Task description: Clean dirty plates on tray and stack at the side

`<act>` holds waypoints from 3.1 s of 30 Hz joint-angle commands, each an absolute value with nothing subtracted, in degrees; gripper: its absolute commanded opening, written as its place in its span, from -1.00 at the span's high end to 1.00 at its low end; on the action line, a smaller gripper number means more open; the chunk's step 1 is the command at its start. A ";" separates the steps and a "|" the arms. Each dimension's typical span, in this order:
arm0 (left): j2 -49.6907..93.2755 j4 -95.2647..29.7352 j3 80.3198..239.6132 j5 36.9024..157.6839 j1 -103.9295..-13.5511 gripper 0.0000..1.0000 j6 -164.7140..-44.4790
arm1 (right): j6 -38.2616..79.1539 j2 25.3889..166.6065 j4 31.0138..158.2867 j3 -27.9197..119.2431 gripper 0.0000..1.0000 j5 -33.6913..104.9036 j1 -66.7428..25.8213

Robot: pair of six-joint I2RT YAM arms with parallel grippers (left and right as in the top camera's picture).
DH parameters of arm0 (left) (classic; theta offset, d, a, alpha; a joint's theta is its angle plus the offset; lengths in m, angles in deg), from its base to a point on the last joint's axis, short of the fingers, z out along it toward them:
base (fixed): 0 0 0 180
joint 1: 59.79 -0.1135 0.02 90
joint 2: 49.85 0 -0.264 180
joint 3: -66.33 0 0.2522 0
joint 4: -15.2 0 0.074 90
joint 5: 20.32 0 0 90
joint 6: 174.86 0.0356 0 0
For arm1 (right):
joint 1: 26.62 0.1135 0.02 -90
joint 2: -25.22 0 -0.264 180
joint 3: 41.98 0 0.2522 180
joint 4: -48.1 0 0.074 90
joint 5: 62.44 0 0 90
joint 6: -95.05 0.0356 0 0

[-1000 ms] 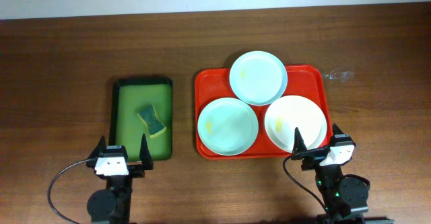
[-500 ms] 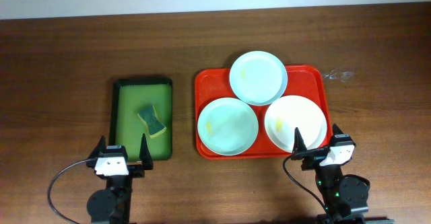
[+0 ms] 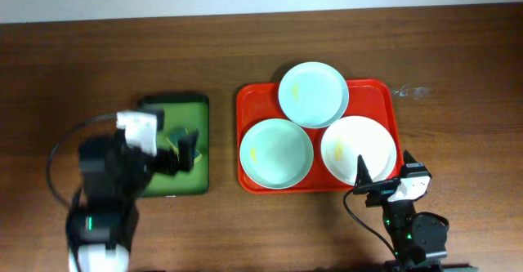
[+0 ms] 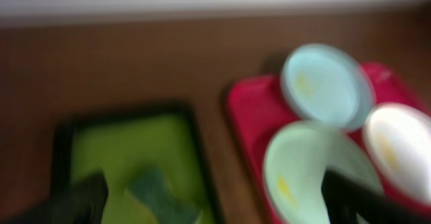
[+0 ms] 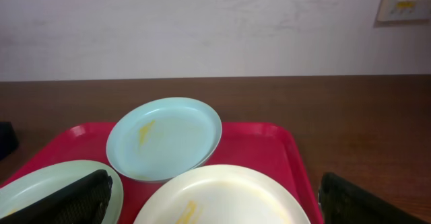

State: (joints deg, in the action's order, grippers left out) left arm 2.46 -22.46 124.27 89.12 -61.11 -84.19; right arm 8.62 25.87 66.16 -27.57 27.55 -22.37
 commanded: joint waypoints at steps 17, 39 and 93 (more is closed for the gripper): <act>50.79 -32.45 138.26 68.81 -55.84 -0.98 -118.75 | 8.47 25.54 66.51 -27.90 -0.97 27.05 -22.61; 46.24 -44.01 148.38 68.35 -55.60 1.00 -114.53 | 8.47 25.54 66.51 -27.90 -0.97 27.05 -22.61; 37.56 -36.64 145.69 79.55 -44.76 -0.22 -103.16 | 5.56 139.20 109.37 48.95 0.20 37.39 -6.51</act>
